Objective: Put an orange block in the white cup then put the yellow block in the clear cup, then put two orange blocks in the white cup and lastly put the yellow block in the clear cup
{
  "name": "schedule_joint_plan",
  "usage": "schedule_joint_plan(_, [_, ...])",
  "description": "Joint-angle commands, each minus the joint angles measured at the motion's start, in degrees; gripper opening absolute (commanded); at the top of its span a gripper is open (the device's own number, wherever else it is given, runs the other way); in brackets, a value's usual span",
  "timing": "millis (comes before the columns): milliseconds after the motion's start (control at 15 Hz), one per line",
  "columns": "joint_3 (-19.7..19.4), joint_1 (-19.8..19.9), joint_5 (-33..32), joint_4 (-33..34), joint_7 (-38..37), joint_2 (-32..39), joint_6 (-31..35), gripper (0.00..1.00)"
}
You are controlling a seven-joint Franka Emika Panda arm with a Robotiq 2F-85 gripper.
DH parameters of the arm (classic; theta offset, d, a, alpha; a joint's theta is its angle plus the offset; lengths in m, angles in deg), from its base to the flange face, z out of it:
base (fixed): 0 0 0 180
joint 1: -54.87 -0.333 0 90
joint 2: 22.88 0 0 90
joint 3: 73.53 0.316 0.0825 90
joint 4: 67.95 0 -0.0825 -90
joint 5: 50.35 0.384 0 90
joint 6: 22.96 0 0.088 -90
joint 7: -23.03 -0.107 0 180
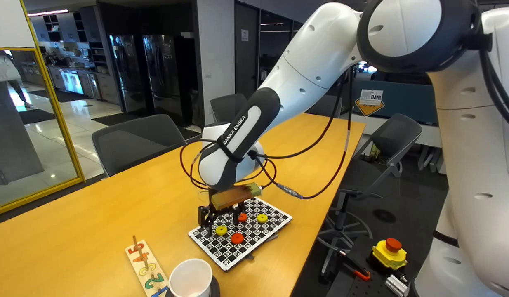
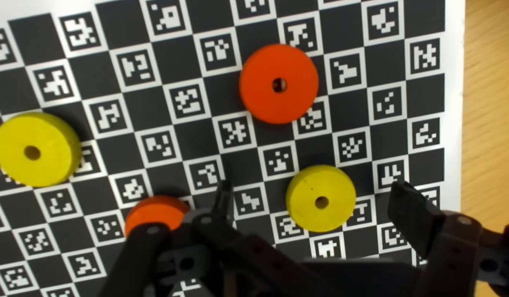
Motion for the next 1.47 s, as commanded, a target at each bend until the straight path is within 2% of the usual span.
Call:
schedule_joint_plan(0, [0.1,0.0,0.7,1.8,0.7,1.1,0.0,0.68])
schedule_joint_plan(200, [0.1,-0.1,0.7,2.2,0.6,1.1,-0.1,0.42])
schedule_joint_plan(400, [0.0,-0.2,0.6,2.4,0.4,1.1,-0.2,0.2])
schedule_joint_plan(867, [-0.7,-0.7,-1.9,3.5,0.6,-2.4,-1.9,0.22])
schedule_joint_plan(1400, [0.0,1.1,-3.5,8.6,5.5,-9.5,-9.9,0.22])
